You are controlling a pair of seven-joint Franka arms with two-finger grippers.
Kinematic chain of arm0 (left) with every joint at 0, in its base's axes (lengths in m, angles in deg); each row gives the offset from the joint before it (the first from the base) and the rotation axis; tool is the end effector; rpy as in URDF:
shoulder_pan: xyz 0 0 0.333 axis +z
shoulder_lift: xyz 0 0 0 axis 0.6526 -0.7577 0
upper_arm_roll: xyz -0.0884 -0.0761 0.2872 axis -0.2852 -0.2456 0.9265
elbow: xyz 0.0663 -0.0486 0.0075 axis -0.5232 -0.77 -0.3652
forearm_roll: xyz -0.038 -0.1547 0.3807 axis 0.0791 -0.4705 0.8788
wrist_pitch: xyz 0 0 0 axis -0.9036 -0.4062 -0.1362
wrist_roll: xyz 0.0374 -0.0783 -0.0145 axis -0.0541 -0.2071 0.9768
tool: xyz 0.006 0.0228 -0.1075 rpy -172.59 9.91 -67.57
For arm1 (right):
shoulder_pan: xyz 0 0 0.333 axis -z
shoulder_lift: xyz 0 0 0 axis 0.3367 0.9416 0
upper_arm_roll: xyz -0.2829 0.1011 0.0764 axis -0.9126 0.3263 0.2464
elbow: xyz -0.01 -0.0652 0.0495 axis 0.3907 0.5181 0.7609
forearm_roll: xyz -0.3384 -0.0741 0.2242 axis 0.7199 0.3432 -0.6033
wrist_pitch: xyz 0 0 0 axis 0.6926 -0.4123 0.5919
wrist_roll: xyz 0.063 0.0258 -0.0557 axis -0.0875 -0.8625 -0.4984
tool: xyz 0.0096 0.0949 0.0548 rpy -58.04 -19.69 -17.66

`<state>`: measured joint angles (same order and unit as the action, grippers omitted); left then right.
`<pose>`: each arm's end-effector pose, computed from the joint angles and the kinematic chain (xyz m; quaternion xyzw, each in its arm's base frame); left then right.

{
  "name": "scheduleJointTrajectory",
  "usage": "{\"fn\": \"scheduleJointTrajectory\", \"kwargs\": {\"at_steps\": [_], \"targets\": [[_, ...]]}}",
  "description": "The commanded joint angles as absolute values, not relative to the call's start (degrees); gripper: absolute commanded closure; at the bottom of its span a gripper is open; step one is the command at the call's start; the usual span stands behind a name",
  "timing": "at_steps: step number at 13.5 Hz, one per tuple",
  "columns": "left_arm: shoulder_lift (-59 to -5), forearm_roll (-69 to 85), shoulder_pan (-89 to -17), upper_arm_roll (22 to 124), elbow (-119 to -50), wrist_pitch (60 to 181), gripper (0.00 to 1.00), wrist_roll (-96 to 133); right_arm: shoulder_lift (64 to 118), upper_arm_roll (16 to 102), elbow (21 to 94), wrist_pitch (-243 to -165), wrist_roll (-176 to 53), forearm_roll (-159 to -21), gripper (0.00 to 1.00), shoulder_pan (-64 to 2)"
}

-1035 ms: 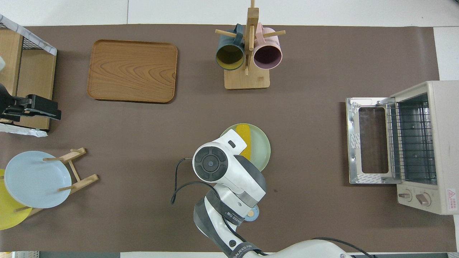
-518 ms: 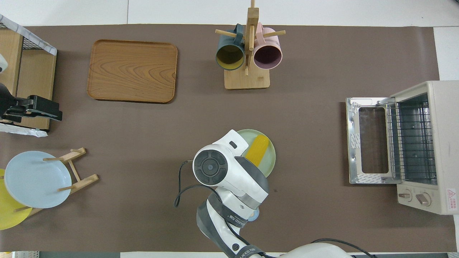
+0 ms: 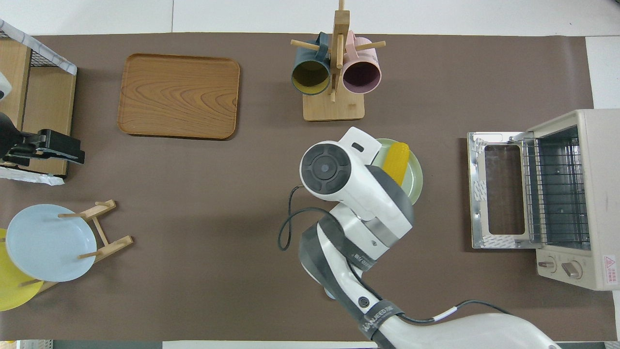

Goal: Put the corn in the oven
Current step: 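Carry the corn with the right gripper into the open toaster oven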

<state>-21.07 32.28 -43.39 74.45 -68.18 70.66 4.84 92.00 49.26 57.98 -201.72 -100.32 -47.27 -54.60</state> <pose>0.5635 -0.0435 0.5975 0.9993 -0.0212 -0.0306 0.0076 0.5421 0.3307 0.3585 0.9916 0.0670 0.0134 0.1096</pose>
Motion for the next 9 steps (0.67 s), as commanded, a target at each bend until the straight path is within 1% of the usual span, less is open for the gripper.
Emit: {"fn": "scheduleJointTrajectory", "kwargs": {"at_steps": [1, 2, 5, 8, 9], "targets": [[-20.70, 33.45, -43.55, 74.41, -69.25, 72.18, 0.00, 4.40, 87.18, 49.89, 60.35, -196.36, -97.06, -46.50, 1.00, -49.75], [-20.62, 33.45, -43.55, 74.41, -69.26, 72.63, 0.00, 4.40, 85.68, 49.80, 61.57, -194.78, -96.45, -46.50, 1.00, -48.51], [-20.62, 33.45, -43.64, 74.50, -69.26, 72.81, 0.00, 4.40, 83.48, 49.62, 63.60, -190.21, -96.18, -43.97, 1.00, -44.65], [-20.62, 33.45, -43.64, 74.41, -69.26, 72.81, 0.00, 4.40, 81.63, 49.71, 66.85, -190.28, -95.91, -41.07, 1.00, -38.32], [-20.62, 33.45, -43.64, 74.41, -69.26, 72.81, 0.00, 4.40, 81.54, 49.71, 67.29, -190.19, -95.74, -40.01, 1.00, -37.61]]}}
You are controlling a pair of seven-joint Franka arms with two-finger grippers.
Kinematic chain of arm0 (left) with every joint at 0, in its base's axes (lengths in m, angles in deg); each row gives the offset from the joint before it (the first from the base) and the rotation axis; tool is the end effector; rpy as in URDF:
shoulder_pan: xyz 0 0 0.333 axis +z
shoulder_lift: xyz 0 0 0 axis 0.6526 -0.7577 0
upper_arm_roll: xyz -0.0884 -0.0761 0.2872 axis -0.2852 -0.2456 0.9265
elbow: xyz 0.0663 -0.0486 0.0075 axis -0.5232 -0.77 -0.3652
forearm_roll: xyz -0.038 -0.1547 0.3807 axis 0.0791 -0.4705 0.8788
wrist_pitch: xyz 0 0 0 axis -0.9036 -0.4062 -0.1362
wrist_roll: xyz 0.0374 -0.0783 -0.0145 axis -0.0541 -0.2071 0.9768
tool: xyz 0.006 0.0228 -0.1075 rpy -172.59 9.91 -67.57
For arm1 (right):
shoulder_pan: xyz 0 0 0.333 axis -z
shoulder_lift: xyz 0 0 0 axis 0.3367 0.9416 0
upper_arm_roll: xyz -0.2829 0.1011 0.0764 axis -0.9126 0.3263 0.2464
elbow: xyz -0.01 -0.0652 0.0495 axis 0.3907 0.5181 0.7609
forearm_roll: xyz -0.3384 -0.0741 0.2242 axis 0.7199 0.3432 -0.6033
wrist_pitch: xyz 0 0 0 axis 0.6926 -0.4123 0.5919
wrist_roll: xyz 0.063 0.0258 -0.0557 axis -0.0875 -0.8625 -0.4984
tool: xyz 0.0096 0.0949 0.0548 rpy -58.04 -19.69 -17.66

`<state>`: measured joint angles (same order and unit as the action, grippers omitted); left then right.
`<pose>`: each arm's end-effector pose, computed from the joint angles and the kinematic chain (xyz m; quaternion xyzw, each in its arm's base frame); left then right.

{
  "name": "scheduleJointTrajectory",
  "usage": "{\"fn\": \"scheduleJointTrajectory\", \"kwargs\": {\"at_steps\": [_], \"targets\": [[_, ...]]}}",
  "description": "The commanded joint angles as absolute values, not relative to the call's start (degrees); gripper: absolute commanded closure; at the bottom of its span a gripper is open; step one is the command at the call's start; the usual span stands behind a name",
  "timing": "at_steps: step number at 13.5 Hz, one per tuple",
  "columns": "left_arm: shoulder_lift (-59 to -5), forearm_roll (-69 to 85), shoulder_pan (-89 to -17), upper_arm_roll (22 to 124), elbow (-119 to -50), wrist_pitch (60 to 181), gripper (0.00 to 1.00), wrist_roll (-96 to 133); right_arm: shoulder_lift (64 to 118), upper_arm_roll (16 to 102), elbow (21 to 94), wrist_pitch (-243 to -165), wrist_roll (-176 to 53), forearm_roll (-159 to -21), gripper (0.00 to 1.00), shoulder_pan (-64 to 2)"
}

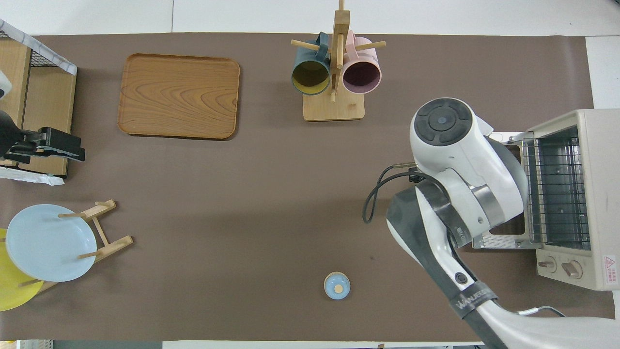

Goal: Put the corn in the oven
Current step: 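Carry the corn with the right gripper into the open toaster oven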

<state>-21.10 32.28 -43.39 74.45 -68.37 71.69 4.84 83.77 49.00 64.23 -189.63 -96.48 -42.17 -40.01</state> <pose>0.5655 -0.0436 0.5970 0.9995 -0.0211 -0.0236 0.0080 0.5582 0.1503 0.3835 0.9803 -0.0246 -0.0682 0.1836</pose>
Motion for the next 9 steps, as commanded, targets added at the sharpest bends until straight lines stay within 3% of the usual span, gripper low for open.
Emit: {"fn": "scheduleJointTrajectory", "kwargs": {"at_steps": [1, 9], "targets": [[-20.62, 33.45, -43.55, 74.50, -69.26, 72.81, 0.00, 4.31, 81.54, 49.71, 67.47, -190.10, -95.39, -39.74, 1.00, -35.95], [-20.62, 33.45, -43.55, 74.50, -69.26, 72.81, 0.00, 4.40, 80.66, 49.71, 69.84, -192.91, -83.61, -39.65, 1.00, -25.04]]}}
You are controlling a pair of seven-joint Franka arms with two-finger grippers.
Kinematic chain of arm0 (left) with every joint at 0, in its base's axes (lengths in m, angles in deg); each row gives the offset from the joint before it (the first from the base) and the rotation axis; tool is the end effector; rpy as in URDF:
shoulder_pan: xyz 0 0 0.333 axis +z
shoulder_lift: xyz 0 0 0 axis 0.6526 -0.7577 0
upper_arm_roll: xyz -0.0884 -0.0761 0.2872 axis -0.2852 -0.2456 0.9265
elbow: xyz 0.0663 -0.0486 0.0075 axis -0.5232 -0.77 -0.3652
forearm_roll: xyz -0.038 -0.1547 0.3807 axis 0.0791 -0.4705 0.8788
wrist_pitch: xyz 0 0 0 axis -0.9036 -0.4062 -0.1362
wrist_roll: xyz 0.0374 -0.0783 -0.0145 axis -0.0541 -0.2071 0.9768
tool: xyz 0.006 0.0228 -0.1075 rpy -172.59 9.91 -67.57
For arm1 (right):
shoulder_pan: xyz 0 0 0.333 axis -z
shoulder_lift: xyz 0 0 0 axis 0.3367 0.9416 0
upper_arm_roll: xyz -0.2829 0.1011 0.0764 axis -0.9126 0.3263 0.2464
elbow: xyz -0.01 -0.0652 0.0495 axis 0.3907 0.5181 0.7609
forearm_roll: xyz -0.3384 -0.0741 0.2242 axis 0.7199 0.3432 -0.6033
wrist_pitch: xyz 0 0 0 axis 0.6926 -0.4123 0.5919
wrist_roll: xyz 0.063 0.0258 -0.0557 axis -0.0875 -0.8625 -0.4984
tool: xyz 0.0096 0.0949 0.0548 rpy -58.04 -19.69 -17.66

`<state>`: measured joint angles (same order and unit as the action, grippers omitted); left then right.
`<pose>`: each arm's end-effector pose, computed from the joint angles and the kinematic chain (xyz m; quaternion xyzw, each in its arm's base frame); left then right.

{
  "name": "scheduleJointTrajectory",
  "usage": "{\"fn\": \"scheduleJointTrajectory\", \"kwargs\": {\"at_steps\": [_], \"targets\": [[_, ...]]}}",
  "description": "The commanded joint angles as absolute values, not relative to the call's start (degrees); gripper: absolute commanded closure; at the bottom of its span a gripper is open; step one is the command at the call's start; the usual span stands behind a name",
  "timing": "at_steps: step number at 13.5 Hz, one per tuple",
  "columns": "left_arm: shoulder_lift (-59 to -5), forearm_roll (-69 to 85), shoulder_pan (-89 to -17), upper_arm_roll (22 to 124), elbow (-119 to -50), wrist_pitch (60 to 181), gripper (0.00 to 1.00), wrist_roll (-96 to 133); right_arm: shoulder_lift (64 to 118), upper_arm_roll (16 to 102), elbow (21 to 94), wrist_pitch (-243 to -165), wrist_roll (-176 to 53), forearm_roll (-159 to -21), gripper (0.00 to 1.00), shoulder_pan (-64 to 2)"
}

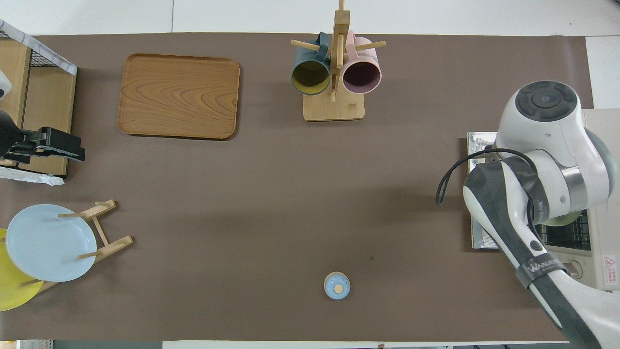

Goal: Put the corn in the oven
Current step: 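Carry the corn with the right gripper into the open toaster oven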

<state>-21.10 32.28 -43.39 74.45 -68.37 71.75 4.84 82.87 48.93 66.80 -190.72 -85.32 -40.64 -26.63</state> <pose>0.5656 -0.0436 0.5971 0.9995 -0.0211 -0.0230 0.0080 0.5688 0.0140 0.3739 0.9777 -0.0356 -0.1085 0.1761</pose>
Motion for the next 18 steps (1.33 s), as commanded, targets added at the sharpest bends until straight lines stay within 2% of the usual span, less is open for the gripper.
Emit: {"fn": "scheduleJointTrajectory", "kwargs": {"at_steps": [1, 6, 7, 8, 12, 15, 18], "targets": [[-20.62, 33.45, -43.55, 74.50, -69.26, 72.81, 0.00, 4.40, 80.40, 49.71, 70.46, -193.18, -83.61, -39.65, 1.00, -24.77], [-20.62, 33.45, -43.55, 74.50, -69.17, 72.54, 0.00, 4.49, 80.13, 49.80, 71.78, -194.93, -81.94, -39.74, 0.98, -21.88], [-20.62, 33.45, -43.55, 74.50, -69.17, 72.54, 0.00, 4.57, 80.13, 49.88, 71.96, -195.55, -79.50, -40.26, 0.84, -20.04], [-20.62, 33.45, -43.55, 74.50, -69.17, 72.46, 0.00, 4.57, 80.22, 49.80, 72.13, -196.77, -76.34, -40.96, 0.73, -18.89], [-20.62, 33.45, -43.02, 74.50, -69.26, 72.37, 0.00, 4.66, 80.22, 49.89, 72.75, -197.75, -75.17, -42.90, 0.62, -17.74], [-20.62, 33.45, -42.85, 74.50, -69.17, 72.28, 0.00, 4.75, 80.31, 49.97, 71.78, -197.49, -75.17, -43.77, 0.63, -18.18], [-20.62, 33.36, -42.85, 74.50, -69.17, 72.28, 0.00, 4.75, 80.39, 50.50, 66.97, -192.76, -75.17, -44.75, 0.68, -19.49]]}}
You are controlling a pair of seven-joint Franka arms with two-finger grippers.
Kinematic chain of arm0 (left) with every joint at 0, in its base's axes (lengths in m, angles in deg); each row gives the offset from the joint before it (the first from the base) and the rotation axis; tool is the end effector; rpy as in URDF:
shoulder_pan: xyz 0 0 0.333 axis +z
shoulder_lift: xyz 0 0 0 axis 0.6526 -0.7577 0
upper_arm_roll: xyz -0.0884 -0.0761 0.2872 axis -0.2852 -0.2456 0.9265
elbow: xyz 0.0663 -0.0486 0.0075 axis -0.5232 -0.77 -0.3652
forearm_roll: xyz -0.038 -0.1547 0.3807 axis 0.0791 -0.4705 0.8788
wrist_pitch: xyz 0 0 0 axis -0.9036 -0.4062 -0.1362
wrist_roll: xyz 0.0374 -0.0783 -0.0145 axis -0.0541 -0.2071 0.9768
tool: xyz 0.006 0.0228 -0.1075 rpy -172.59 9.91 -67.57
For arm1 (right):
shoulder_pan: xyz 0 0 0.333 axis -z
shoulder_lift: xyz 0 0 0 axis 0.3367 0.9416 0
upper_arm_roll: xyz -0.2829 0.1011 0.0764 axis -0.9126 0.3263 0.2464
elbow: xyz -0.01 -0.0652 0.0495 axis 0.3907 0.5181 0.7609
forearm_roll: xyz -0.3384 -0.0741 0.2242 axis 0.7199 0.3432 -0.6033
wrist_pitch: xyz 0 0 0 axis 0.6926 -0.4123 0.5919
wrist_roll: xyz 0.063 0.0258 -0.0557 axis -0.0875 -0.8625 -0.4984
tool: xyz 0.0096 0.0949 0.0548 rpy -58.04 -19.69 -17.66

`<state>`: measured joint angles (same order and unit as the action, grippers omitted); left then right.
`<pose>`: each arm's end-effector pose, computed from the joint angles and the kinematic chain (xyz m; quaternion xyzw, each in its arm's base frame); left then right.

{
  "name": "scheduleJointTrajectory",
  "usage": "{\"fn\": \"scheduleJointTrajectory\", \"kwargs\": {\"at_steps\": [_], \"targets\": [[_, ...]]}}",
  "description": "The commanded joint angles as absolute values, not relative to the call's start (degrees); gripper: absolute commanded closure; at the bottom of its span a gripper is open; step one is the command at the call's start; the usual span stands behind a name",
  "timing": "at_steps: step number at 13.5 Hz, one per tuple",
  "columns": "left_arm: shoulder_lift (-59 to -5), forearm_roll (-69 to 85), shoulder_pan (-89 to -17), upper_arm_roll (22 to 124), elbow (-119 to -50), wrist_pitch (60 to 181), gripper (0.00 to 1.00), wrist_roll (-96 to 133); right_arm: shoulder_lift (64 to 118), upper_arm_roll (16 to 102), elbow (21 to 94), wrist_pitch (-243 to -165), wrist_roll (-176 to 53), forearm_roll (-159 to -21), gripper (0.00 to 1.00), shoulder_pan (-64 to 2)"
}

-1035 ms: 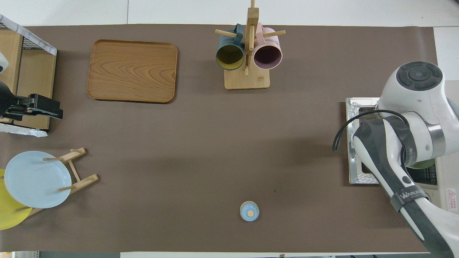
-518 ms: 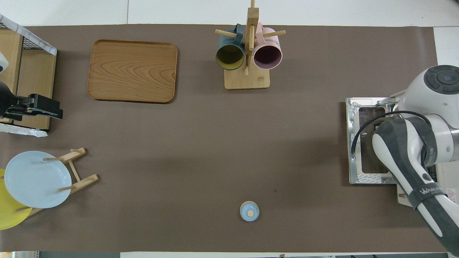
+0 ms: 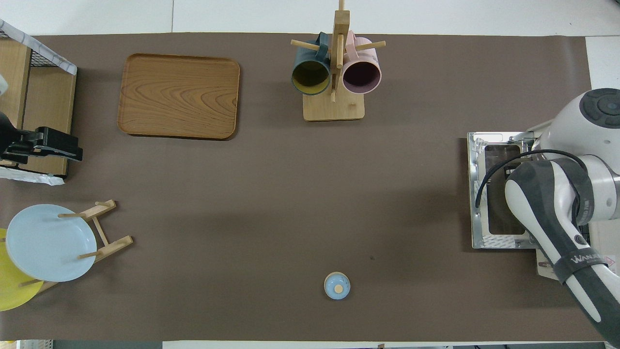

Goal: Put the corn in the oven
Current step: 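Release the corn inside the oven and withdraw the right gripper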

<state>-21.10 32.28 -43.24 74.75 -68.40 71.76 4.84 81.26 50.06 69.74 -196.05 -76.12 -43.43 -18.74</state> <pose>0.5659 -0.0391 0.5969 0.9996 -0.0172 -0.0232 0.0082 0.5634 -0.0462 0.3705 0.9863 -0.0169 -0.0990 0.1311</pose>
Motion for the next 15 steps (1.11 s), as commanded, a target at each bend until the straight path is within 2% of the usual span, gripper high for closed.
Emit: {"fn": "scheduleJointTrajectory", "kwargs": {"at_steps": [1, 2, 3, 7, 10, 15], "targets": [[-20.62, 33.45, -42.85, 74.50, -69.17, 72.28, 0.00, 4.75, 80.39, 50.50, 65.73, -191.35, -75.26, -44.83, 0.73, -20.37], [-20.62, 33.45, -42.85, 74.50, -69.17, 72.28, 0.00, 4.75, 80.39, 50.50, 65.28, -190.99, -75.34, -45.01, 0.90, -21.51], [-20.62, 33.45, -42.85, 74.50, -69.17, 72.28, 0.00, 4.75, 80.31, 50.50, 65.89, -191.42, -76.13, -46.23, 1.00, -22.30], [-20.62, 33.45, -42.85, 74.50, -69.17, 72.28, 0.00, 4.75, 76.63, 50.50, 75.53, -195.44, -89.03, -47.73, 1.00, -29.16], [-20.62, 33.45, -42.85, 74.50, -69.17, 72.28, 0.00, 4.75, 75.04, 50.50, 83.45, -203.88, -90.72, -47.82, 1.00, -28.64], [-20.62, 33.45, -42.85, 74.50, -69.17, 72.28, 0.00, 4.84, 72.14, 50.50, 92.77, -212.42, -92.22, -48.00, 1.00, -28.38]]}}
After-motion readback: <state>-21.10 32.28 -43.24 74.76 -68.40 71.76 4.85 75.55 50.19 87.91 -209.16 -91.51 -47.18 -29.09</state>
